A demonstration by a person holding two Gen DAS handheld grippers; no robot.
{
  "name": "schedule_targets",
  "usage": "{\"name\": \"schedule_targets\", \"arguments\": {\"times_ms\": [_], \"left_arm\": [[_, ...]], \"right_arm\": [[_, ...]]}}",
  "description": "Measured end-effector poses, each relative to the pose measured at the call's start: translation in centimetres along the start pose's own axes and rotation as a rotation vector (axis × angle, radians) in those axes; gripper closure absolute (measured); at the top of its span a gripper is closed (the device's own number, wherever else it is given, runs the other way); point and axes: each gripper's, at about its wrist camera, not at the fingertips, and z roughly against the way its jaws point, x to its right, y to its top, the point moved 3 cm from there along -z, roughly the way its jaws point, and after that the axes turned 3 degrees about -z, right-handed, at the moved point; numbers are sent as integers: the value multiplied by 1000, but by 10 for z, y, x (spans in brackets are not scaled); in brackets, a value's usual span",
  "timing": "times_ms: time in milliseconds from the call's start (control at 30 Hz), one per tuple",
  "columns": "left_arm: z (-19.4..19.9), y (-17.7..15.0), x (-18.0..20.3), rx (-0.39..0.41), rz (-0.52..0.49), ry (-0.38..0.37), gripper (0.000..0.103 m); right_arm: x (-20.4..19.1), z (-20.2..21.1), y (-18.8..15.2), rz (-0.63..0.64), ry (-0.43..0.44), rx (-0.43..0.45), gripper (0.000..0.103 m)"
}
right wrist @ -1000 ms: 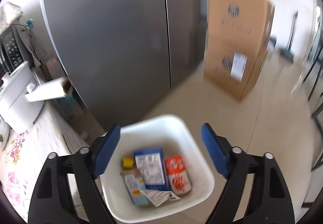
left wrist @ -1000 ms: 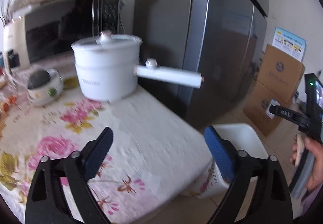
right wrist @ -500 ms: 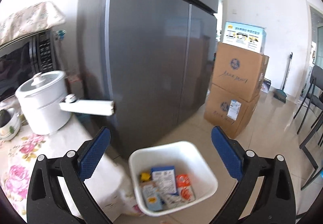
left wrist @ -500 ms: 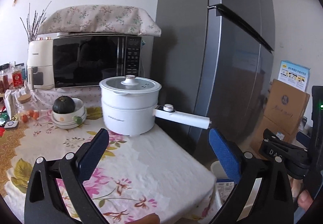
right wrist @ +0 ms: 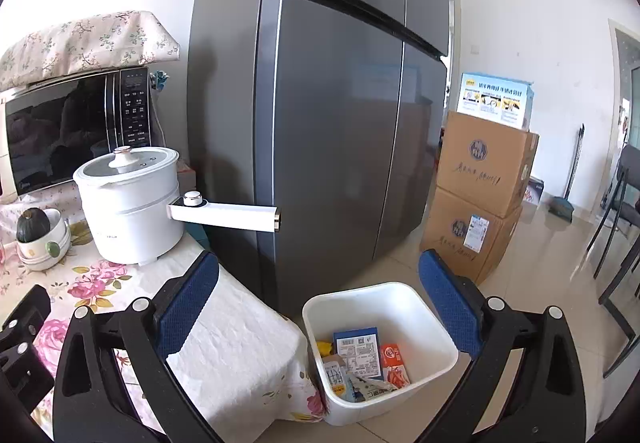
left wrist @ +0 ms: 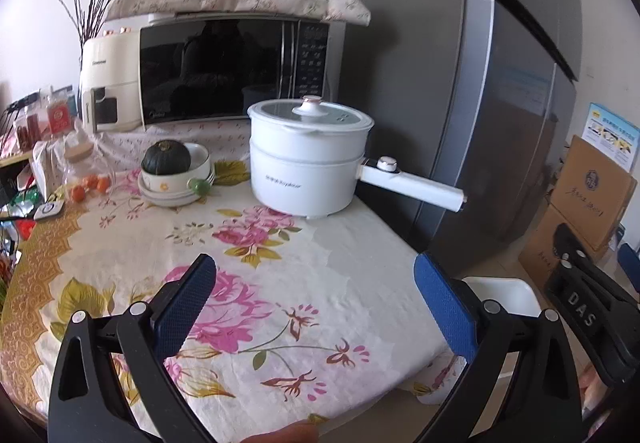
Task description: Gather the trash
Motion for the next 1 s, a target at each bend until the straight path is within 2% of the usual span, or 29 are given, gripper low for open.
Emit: {"name": "schedule_targets", "arguments": {"times_ms": [233, 1000], "left_arm": [[-7, -1, -9, -21, 35, 6, 7], [-14, -3, -9, -47, 43, 23, 7]], "right_arm": [[-1, 1, -5, 21, 0, 1, 7], [-9, 4, -15, 100, 30, 9, 7]]}}
